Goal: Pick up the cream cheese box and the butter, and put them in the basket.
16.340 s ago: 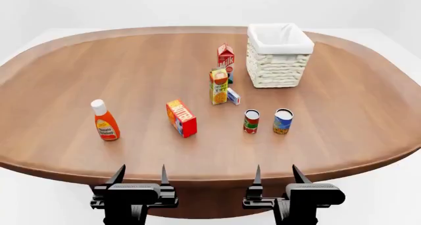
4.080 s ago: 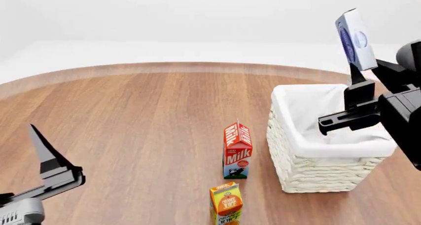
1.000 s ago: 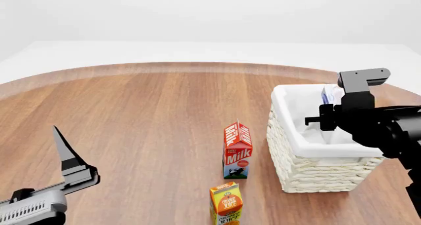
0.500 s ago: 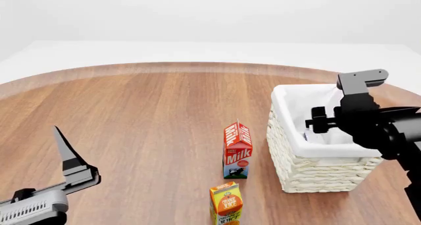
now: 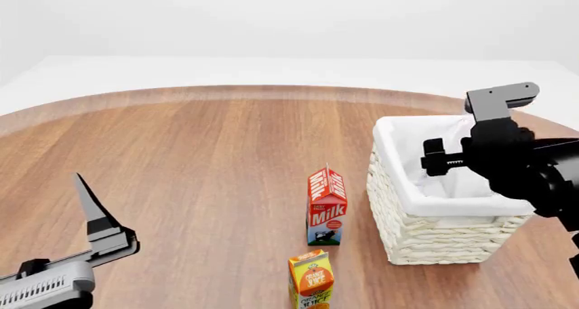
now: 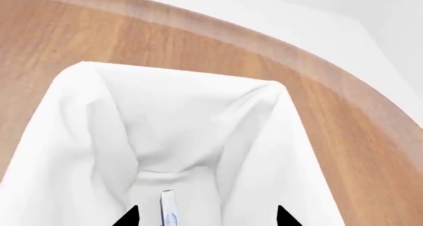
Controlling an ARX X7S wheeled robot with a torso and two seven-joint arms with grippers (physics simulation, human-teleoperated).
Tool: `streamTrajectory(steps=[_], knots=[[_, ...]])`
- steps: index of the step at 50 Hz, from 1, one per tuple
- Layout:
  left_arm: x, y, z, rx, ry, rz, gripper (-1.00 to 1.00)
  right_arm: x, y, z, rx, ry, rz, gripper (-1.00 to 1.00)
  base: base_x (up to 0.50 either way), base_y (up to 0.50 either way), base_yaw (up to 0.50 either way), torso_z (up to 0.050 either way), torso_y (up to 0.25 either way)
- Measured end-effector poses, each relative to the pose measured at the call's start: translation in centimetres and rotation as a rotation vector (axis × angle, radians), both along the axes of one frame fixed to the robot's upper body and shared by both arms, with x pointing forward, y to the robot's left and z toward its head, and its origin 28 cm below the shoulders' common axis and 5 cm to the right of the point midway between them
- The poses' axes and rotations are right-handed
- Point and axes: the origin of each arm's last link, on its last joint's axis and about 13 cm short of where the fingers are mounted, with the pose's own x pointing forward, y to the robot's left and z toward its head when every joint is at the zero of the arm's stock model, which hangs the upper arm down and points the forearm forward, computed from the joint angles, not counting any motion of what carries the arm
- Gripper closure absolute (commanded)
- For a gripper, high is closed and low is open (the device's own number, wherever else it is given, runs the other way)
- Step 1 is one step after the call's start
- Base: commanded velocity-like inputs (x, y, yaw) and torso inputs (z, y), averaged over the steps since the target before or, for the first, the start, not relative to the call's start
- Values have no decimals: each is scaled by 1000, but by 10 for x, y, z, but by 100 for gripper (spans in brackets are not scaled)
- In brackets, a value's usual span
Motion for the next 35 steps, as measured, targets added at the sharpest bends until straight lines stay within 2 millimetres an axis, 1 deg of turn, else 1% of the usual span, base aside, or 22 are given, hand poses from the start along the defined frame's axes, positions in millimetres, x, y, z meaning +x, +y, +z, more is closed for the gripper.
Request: streamTrajectory(steps=[4,8,14,18,27,31,35], knots=[[0,0,0,0,-1,0,-100,-8,6,15,-2,-45,34,-100,0,0,0,0,0],[0,0,0,0,-1,0,-100,-20,14,33,-5,-101,85,-100,0,0,0,0,0],[-1,0,0,1,-2,-1,-100,-49,31,60,-19,-198,187,-100,0,0,0,0,0],[-1,0,1,2,-3,-1,-100,-72,44,71,-39,-252,266,-100,0,0,0,0,0],[-1,0,1,2,-6,0,-100,-119,68,81,-91,-332,410,-100,0,0,0,0,0],[-2,0,1,2,-7,0,-100,-137,76,79,-113,-350,471,-100,0,0,0,0,0],[-2,0,1,2,-8,0,-100,-152,85,73,-131,-349,537,-100,0,0,0,0,0]])
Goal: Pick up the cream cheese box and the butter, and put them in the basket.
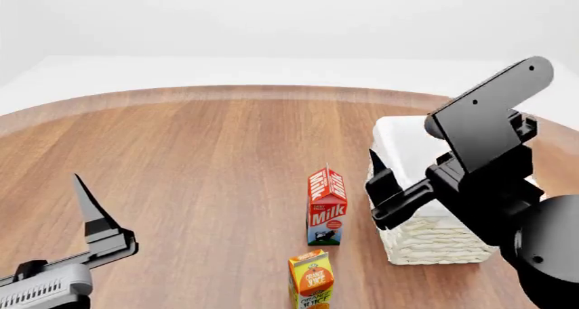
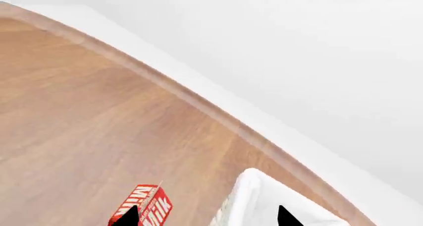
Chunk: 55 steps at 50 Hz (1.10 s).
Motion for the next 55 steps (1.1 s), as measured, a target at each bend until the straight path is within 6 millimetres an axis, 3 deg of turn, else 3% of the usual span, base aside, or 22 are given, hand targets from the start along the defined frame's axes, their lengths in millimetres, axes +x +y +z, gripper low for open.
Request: streamTrajectory(steps=[23,44,55], knots=[[0,0,0,-2,-1,0,-100,-62,44,-53,-106,137,315,-100,0,0,0,0,0],[0,0,0,-1,-1,-1,-100,-80,70,-107,-27,353,327,-100,0,0,0,0,0],[0,0,0,-1,0,-2,-100,-91,87,-126,43,454,315,-100,0,0,0,0,0]])
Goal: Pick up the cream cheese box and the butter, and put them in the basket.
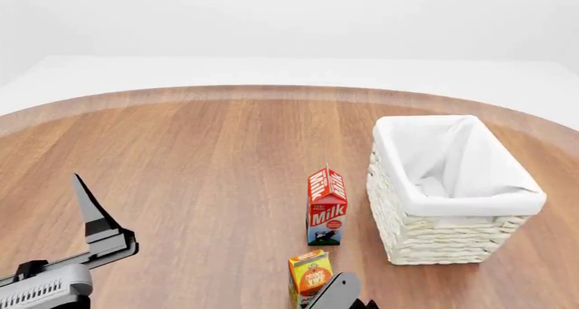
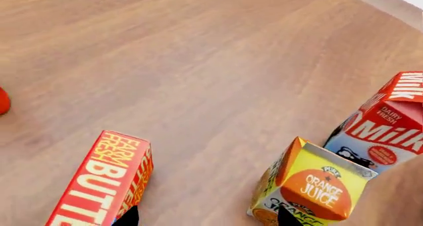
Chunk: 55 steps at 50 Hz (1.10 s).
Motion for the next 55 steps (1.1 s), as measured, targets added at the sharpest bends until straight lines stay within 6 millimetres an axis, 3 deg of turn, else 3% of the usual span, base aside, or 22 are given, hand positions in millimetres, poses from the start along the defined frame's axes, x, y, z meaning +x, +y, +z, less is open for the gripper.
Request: streamTrajectory(steps=[13,32,55], knots=[[0,0,0,-2,0,-2,-100,-11,18,-14,17,52,-17,-100,0,0,0,0,0],[-2,1,1,-8,-4,-2,-100,-10,39,-21,122,75,-182,-100,0,0,0,0,0],[-5,5,5,-17,-19,14,-100,-13,58,-30,170,99,-199,-100,0,0,0,0,0]])
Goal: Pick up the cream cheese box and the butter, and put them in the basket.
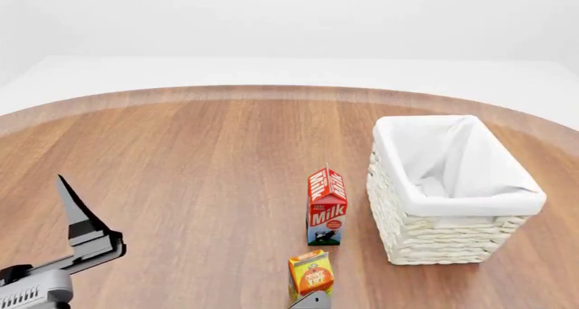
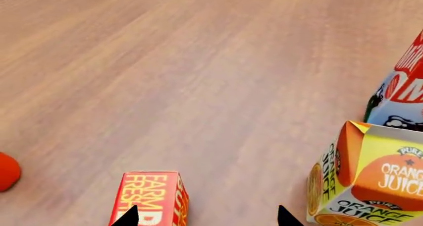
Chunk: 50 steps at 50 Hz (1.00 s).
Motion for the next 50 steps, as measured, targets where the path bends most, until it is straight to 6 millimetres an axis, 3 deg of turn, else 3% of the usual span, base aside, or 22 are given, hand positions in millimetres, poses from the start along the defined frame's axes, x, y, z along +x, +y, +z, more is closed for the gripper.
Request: streamTrajectory(steps=[30,50], knots=[[-2,6,3,-13,-11,25,-100,-4,20,-14,3,23,19,-100,0,0,0,0,0],[-2,10,3,-25,-12,37,-100,-18,33,-25,-26,39,68,-100,0,0,0,0,0]])
